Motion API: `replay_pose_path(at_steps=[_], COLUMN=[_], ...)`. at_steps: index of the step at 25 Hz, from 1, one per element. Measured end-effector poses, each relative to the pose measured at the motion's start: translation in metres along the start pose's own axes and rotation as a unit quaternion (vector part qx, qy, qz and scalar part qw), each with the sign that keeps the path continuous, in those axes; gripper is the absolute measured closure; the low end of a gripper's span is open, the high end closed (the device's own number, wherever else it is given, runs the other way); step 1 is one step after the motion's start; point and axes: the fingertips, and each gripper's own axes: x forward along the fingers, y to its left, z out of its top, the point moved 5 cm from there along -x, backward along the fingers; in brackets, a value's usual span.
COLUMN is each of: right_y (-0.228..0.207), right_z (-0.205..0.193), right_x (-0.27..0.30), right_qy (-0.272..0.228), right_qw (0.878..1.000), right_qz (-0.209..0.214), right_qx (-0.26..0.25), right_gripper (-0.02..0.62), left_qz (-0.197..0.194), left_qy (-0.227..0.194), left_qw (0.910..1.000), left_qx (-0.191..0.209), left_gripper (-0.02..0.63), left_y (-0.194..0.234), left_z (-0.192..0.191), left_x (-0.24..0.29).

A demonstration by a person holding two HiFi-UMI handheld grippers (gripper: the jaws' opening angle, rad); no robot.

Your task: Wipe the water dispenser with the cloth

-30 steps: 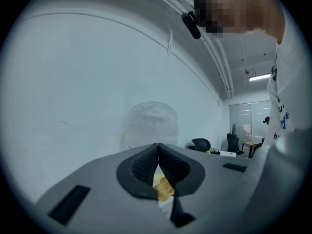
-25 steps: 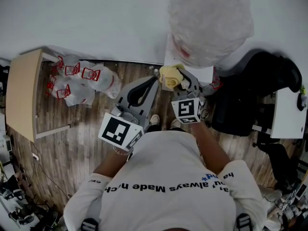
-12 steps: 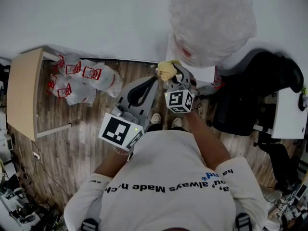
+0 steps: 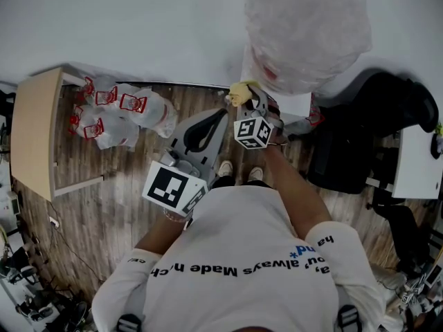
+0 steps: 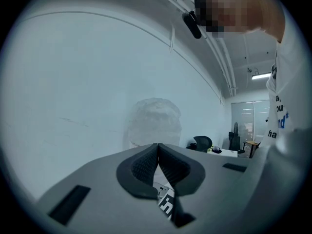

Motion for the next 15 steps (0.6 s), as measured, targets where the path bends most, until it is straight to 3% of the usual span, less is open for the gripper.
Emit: replay_pose_path(at_steps=[8,15], right_y=[0.011,0.016], right_z=[-0.032,-0.054], right_x=[0.029,0.049], right_qy=[0.069,0.108], right_qw=[0.996,0.992], right_qz=[0.009,0.022], right_qx=[-0.052,-0.053], right_gripper=[0.526,0.526], left_qz=[0.002,0.007], left_qy=[0.001,0.008], left_qw=[1.0,0.9999], left_qx=[0.003,0.004], left_gripper=[0.586,0.586], left_y=[0.001,0.002], left_z=[0.001,-0.001], left_x=[-0.005,-0.011])
